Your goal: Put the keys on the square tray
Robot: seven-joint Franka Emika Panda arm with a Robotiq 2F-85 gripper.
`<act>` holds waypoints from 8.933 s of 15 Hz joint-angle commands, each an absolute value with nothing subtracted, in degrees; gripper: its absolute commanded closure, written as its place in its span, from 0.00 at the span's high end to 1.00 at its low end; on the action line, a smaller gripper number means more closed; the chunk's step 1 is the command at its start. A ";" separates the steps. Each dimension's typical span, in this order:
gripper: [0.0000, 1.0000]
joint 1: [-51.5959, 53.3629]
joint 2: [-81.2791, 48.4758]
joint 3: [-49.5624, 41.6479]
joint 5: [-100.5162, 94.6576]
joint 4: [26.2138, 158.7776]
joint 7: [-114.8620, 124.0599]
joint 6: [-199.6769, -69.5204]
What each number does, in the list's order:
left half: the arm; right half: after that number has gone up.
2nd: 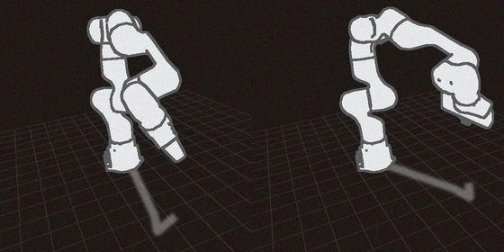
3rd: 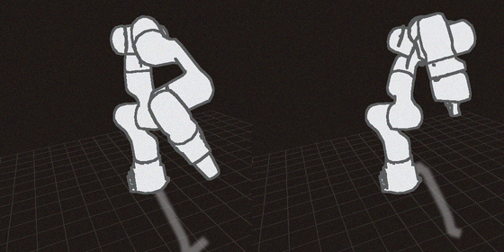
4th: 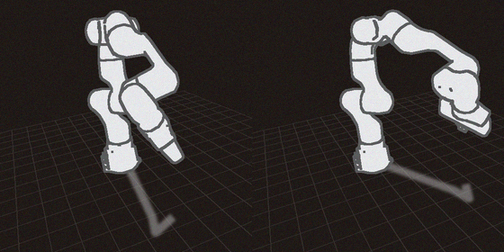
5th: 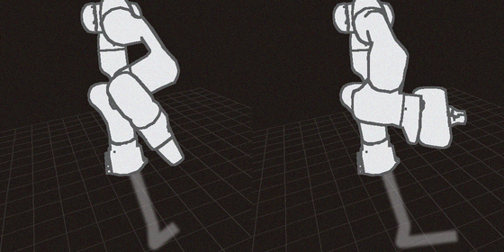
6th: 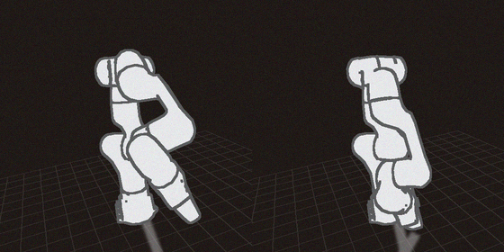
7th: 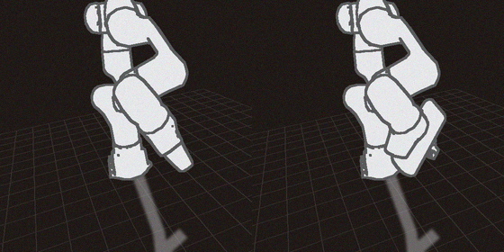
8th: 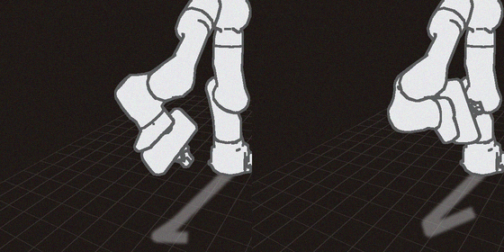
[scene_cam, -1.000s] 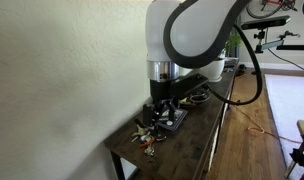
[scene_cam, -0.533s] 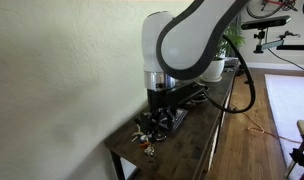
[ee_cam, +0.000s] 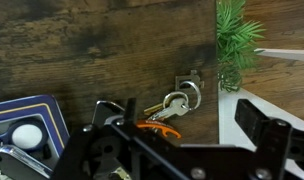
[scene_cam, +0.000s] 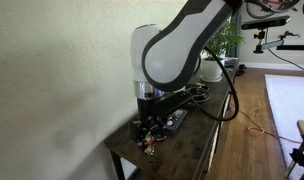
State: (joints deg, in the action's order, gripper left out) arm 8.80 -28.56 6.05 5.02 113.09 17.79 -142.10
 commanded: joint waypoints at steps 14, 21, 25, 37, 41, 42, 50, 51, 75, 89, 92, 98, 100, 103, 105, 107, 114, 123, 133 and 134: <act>0.26 8.83 -35.26 6.24 6.78 105.16 14.68 -136.22; 0.01 8.57 -32.76 6.16 7.32 107.91 14.77 -136.96; 0.06 7.75 -29.01 6.37 8.45 111.46 14.24 -138.04; 0.32 6.27 -16.30 5.72 9.92 119.89 14.01 -138.15; 0.51 6.91 -18.41 6.02 10.16 119.21 14.54 -138.11; 0.57 7.20 -19.01 5.99 9.89 118.96 14.92 -138.10; 1.00 9.71 -24.51 5.99 8.47 115.33 16.37 -138.91; 1.00 10.11 -25.33 5.79 8.07 114.51 16.71 -138.80; 0.32 10.83 -36.98 3.42 6.29 102.98 17.86 -135.69; 0.10 10.40 -34.13 2.21 6.44 104.98 18.72 -135.47; 0.05 10.15 -32.06 2.32 6.54 105.96 18.34 -135.54; 0.06 8.96 -29.49 2.83 7.52 107.04 17.32 -135.32; 0.06 8.61 -28.58 3.02 7.77 107.43 16.84 -135.34; 0.06 8.29 -26.25 2.82 7.68 108.56 16.85 -135.65; 0.06 8.15 -24.30 2.39 7.33 109.59 17.34 -135.98; 0.06 7.78 -22.62 2.05 7.12 110.47 17.49 -136.13; 0.06 5.94 -18.00 -0.85 5.42 112.88 18.78 -136.33; 0.06 3.33 -17.73 -4.28 3.92 113.94 20.41 -135.80; 0.06 1.61 -20.82 -4.03 5.59 114.99 19.76 -135.43; 0.06 1.55 -21.39 -3.97 5.76 114.69 19.70 -135.34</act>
State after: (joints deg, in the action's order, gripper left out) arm 1.97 -21.30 -4.14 5.28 114.26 18.73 -136.28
